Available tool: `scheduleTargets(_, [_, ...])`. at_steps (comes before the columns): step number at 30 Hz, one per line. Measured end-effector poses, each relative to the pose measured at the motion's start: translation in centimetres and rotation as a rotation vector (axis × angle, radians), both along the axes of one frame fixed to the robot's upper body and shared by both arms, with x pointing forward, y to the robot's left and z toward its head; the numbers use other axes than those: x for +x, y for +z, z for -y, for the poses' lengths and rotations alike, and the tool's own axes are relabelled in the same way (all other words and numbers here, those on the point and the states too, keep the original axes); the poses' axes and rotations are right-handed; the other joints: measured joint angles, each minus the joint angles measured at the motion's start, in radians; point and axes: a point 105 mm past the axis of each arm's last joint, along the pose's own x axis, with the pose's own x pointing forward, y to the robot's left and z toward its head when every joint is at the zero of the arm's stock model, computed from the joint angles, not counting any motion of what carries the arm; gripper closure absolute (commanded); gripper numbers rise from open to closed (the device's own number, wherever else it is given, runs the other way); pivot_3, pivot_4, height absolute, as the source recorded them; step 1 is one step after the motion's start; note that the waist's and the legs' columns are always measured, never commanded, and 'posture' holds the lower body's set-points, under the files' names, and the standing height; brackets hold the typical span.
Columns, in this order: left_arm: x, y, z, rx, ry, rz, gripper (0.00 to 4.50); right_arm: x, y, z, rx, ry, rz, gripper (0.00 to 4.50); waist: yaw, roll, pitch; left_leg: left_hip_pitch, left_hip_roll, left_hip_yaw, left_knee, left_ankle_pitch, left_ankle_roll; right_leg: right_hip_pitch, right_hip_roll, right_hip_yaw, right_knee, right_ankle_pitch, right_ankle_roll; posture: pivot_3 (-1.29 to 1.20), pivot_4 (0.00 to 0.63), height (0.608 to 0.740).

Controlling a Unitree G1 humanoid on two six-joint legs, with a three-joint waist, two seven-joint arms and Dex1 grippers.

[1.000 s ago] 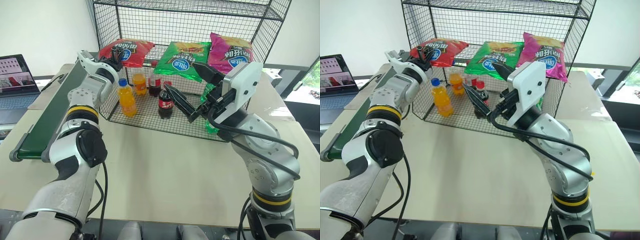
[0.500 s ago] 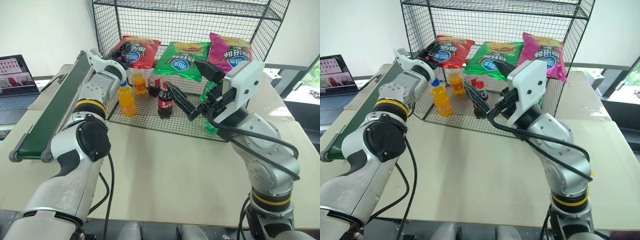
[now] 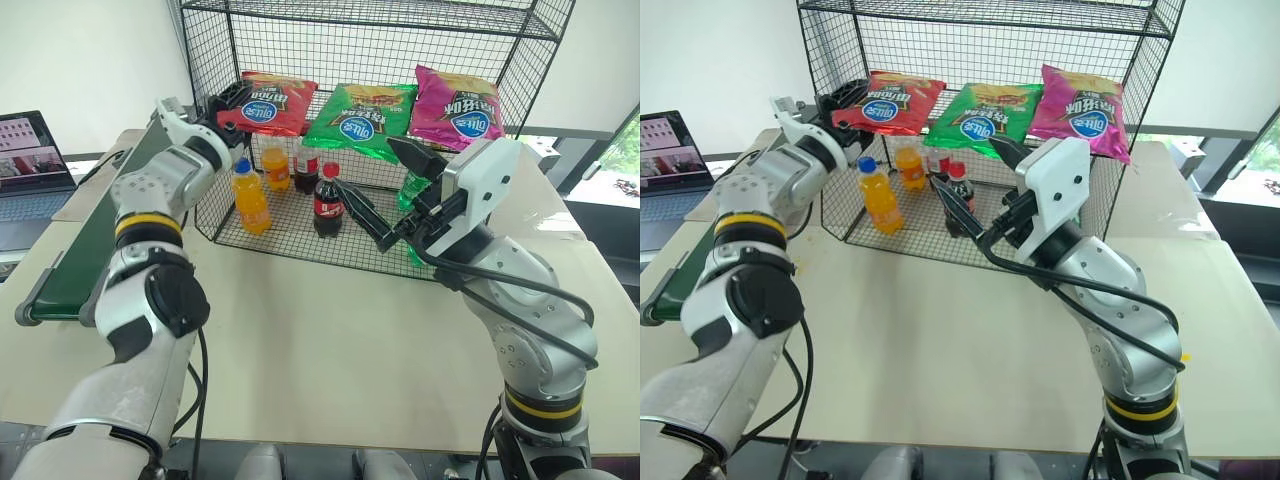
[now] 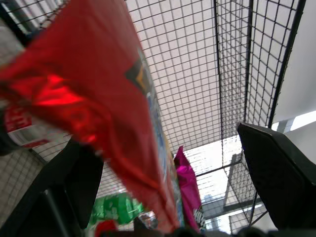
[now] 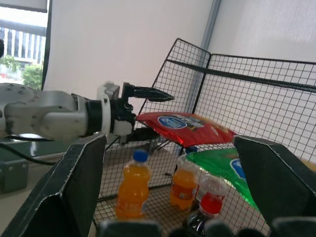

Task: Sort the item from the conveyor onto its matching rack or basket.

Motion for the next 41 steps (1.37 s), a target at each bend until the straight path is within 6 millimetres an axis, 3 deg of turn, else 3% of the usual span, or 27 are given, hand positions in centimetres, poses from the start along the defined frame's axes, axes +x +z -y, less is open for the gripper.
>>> scheduleTargets(4, [-2.2, -2.0, 0.3, 0.043, -0.042, -0.065, 0.09, 0.0, -0.8, 0.1, -0.011, 0.007, -0.026, 0.0, 0.007, 0.0, 0.0, -0.001, 0.0, -0.001, 0.001, 0.001, -0.001, 0.0, 0.0, -0.001, 0.001, 0.0, 0.0, 0.0, 0.15, 0.738])
scheduleTargets(9, [-5.3, -1.3, -0.2, 0.169, -0.035, -0.019, 0.09, 0.0, -2.2, 0.6, -0.022, -0.004, -0.068, 0.0, 0.006, -0.001, 0.0, 0.0, 0.0, -0.002, 0.001, 0.001, -0.002, 0.0, 0.0, 0.0, 0.002, 0.0, 0.0, 0.0, 0.15, 0.738])
scheduleTargets(13, [-8.4, -2.1, -1.3, 0.505, -0.005, 0.067, 0.09, -0.2, -3.8, 1.5, -0.038, -0.043, -0.113, 0.0, -0.001, 0.0, 0.0, 0.003, 0.0, -0.002, -0.002, 0.004, -0.008, 0.001, 0.0, 0.0, 0.002, 0.0, 0.0, 0.0, 0.15, 0.738])
scheduleTargets(17, [-11.6, -7.6, -1.2, 0.982, -0.044, 0.106, 0.09, -0.1, -8.0, 3.5, -0.059, -0.192, -0.238, 0.0, 0.0, 0.0, 0.0, 0.004, -0.001, -0.002, -0.004, 0.008, -0.014, 0.0, -0.001, 0.001, 0.0, -0.001, -0.002, 0.0, 0.15, 0.738])
scheduleTargets(21, [-12.5, -13.4, -1.1, 1.147, -0.028, 0.101, 0.09, -0.5, -10.8, 4.7, -0.053, -0.316, -0.286, 0.0, 0.006, 0.0, 0.0, 0.004, -0.002, -0.002, -0.004, 0.007, -0.013, 0.001, -0.002, 0.001, 0.0, -0.001, -0.003, 0.0, 0.15, 0.738])
scheduleTargets(24, [-12.0, -15.7, -1.4, 1.226, 0.073, 0.124, 0.09, -0.7, -13.0, 5.3, -0.039, -0.393, -0.332, 0.0, 0.007, -0.002, 0.001, 0.002, -0.002, -0.002, -0.002, 0.007, -0.012, 0.0, -0.001, 0.001, 0.0, -0.002, -0.002, 0.0, 0.15, 0.738])
scheduleTargets(30, [-11.0, -17.3, -1.6, 1.355, 0.174, 0.231, 0.09, -1.0, -16.0, 7.1, -0.001, -0.571, -0.365, 0.0, 0.005, -0.002, 0.0, 0.002, -0.002, -0.001, -0.002, 0.005, -0.008, 0.001, -0.001, 0.002, -0.001, -0.002, -0.003, 0.0, 0.15, 0.738])
scheduleTargets(32, [-10.9, -18.9, -1.0, 1.337, 0.165, 0.228, 0.09, -1.2, -17.0, 7.7, 0.01, -0.636, -0.369, 0.0, 0.004, -0.002, 0.0, 0.001, -0.002, -0.001, -0.002, 0.004, -0.007, 0.001, -0.001, 0.002, -0.001, -0.002, -0.002, 0.0, 0.15, 0.738])
scheduleTargets(41, [-10.8, -20.0, 0.6, 1.322, 0.154, 0.275, 0.09, -1.5, -17.5, 8.3, 0.032, -0.689, -0.341, 0.0, 0.002, -0.001, 0.0, 0.001, -0.002, -0.001, -0.001, 0.004, -0.006, 0.001, -0.001, 0.002, 0.0, -0.002, -0.002, 0.0, 0.15, 0.738])
